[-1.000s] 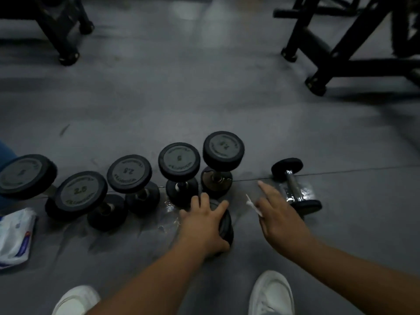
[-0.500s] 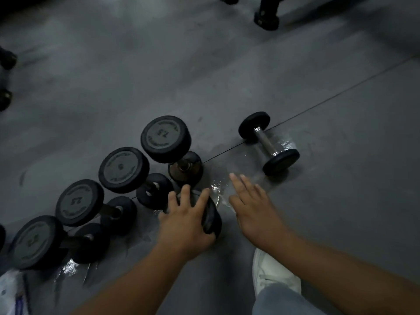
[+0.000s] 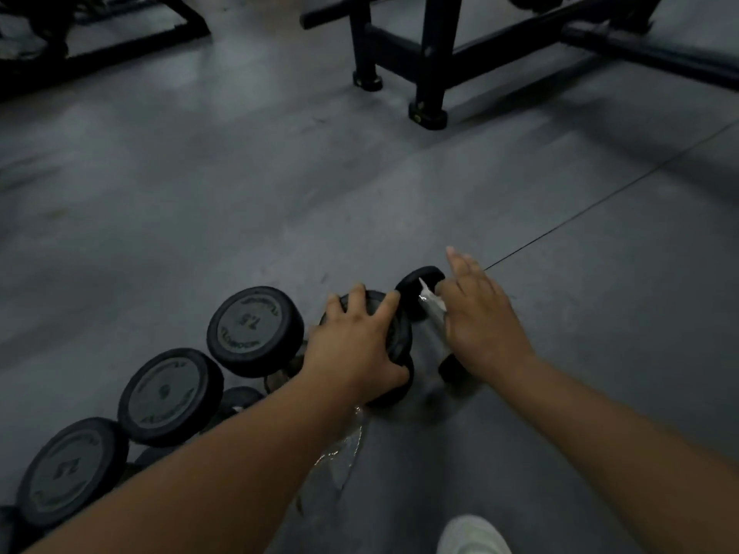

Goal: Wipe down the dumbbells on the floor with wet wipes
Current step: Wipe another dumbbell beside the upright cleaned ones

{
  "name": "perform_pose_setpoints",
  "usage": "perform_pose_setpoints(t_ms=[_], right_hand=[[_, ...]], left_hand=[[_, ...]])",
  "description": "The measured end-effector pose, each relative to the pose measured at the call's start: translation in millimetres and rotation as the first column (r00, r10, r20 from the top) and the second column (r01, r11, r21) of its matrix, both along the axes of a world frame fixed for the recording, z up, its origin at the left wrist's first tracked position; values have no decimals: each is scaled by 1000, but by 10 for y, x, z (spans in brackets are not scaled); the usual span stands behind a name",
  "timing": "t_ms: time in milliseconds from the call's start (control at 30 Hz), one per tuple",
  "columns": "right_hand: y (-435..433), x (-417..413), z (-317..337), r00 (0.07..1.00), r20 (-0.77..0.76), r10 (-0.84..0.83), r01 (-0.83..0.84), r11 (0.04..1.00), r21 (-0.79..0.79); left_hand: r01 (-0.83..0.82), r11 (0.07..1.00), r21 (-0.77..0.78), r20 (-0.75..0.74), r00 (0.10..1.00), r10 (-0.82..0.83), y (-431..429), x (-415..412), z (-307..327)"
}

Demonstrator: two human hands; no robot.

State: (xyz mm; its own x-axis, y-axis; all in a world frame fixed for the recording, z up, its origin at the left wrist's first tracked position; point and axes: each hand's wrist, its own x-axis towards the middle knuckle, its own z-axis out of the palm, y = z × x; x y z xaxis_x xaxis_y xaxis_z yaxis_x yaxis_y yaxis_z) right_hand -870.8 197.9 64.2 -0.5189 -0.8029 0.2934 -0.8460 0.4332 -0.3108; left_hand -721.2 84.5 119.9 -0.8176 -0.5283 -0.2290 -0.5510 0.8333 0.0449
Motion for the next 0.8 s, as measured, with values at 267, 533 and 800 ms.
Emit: perform_pose_setpoints(t_ms=[267,533,800], right_hand=[[-346,-188,-20,1000,19,-19,19,1000,-19],[-340,-151,-120,999,36,37,-38,998,39],[-274,-67,-251,993,-20,117,-115,990,80]], left_hand=[[-22,1000,-15,-34,999,22,-346,-342,-123],[-63,998,29,90,994,60,-327,-138,-517],[-89,995,39,105,991,84,-291,-84,-548]])
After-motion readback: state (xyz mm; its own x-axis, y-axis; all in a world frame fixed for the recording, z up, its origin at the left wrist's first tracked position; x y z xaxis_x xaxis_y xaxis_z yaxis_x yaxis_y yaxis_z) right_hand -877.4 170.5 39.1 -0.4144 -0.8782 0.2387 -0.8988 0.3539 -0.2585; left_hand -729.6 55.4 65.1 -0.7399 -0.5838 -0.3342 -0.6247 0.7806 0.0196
